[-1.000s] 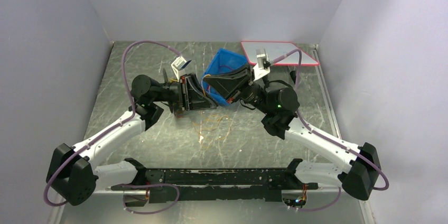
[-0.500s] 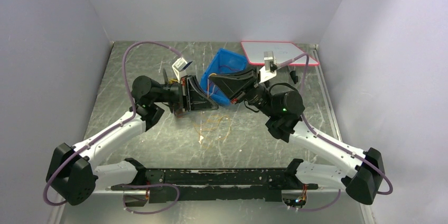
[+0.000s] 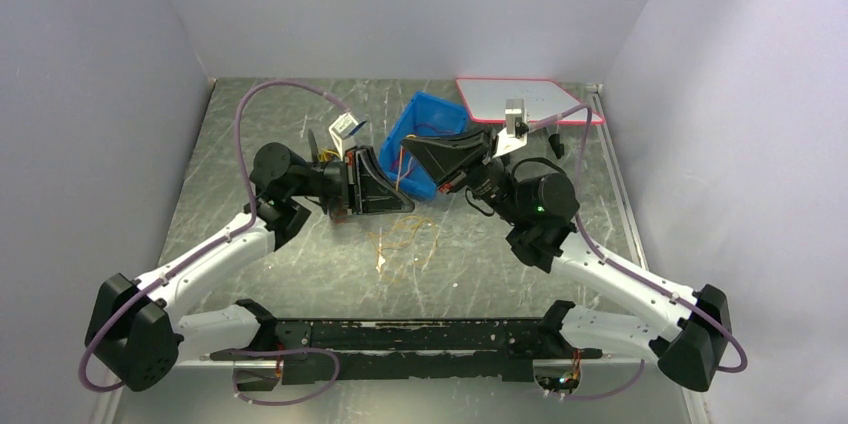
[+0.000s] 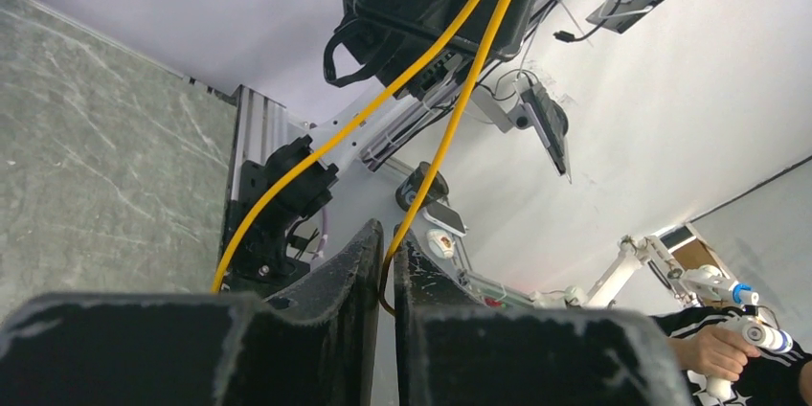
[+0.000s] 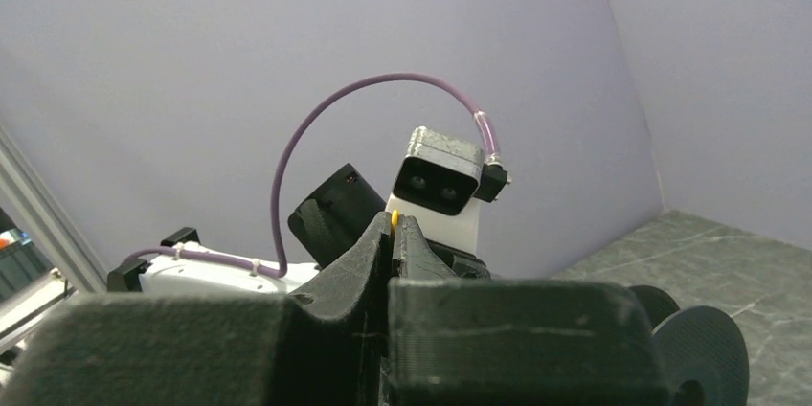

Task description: Wrap the cables

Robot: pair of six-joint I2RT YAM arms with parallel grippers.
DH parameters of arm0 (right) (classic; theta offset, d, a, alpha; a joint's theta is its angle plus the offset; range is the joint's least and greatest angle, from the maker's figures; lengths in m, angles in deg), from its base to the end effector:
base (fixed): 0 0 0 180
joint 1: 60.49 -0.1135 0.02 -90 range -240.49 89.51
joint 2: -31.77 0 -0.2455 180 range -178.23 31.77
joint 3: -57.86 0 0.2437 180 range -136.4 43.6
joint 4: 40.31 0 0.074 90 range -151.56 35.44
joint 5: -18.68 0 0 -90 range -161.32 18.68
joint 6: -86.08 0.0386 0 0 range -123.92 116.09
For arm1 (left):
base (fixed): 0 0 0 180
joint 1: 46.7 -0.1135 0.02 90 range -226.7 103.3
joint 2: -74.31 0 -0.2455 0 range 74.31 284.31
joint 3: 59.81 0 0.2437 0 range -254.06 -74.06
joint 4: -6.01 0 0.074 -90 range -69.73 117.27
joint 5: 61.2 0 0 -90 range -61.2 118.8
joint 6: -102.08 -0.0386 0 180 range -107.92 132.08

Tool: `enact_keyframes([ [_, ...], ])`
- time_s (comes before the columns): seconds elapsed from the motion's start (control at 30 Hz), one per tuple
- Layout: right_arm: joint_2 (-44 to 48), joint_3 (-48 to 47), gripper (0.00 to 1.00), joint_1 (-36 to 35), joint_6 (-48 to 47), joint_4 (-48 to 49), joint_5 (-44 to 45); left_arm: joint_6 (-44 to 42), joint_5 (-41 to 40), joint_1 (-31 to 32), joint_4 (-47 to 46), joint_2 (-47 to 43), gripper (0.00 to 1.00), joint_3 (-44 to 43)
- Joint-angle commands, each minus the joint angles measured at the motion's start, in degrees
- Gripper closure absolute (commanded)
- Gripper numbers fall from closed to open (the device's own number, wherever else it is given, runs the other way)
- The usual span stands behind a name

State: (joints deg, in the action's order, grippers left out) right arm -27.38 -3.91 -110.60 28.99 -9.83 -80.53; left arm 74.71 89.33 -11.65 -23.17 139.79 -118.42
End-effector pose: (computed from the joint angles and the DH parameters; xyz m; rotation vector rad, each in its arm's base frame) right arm 0.1437 0.1816 0.3966 -0.3223 1.0507 1.3952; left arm 0.1822 -0.1688 0.3430 0.7903 1.5351 -1.9625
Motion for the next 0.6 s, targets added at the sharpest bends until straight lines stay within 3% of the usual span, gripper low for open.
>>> enact_keyframes([
  [0.0,1.49,0.20,1.00,-0.26,-1.57,0.54,2.36,-3.33,-0.06,0.71,3.79,-1.47,0.84,0.75],
  [0.17,1.26,0.22,1.00,-0.26,-1.10,0.58,2.09,-2.10,0.49,0.70,1.82,-1.06,0.93,0.74],
  [0.4,1.71,0.31,1.00,-0.26,-1.52,-0.92,3.85,-3.12,0.82,0.98,2.42,-1.88,0.93,0.59],
  [0.57,3.12,0.42,1.00,-0.28,-1.34,-8.40,10.91,-8.43,0.59,0.92,8.54,-4.68,0.93,0.62],
])
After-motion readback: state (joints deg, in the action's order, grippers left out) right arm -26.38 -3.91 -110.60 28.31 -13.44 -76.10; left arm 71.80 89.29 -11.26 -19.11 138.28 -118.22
